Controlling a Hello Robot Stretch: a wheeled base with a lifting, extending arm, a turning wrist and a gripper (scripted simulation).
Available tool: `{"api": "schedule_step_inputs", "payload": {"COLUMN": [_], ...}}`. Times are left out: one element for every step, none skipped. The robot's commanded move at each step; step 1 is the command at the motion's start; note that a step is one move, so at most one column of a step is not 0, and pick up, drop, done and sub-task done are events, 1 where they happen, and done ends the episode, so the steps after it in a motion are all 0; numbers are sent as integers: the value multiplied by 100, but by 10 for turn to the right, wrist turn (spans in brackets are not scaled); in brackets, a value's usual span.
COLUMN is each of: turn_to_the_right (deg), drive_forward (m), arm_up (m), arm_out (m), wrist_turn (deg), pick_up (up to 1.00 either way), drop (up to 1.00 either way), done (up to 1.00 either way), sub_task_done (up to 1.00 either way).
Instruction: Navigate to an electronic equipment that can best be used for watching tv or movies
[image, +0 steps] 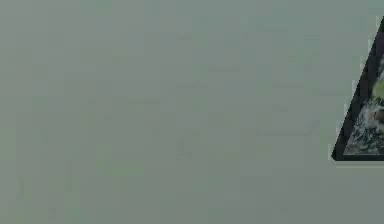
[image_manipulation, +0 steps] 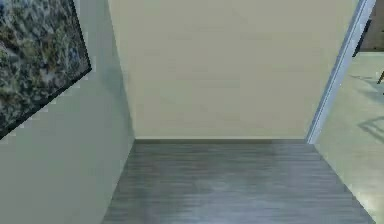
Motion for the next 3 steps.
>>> {"api": "schedule_step_inputs", "payload": {"turn_to_the_right": [-450, -450, -450], "drive_forward": [0, 0, 0], "arm_up": [0, 0, 0], "arm_out": [0, 0, 0], "wrist_turn": [0, 0, 0], "pick_up": [0, 0, 0], "drop": [0, 0, 0], "done": [0, 0, 0], "sub_task_done": [0, 0, 0]}}
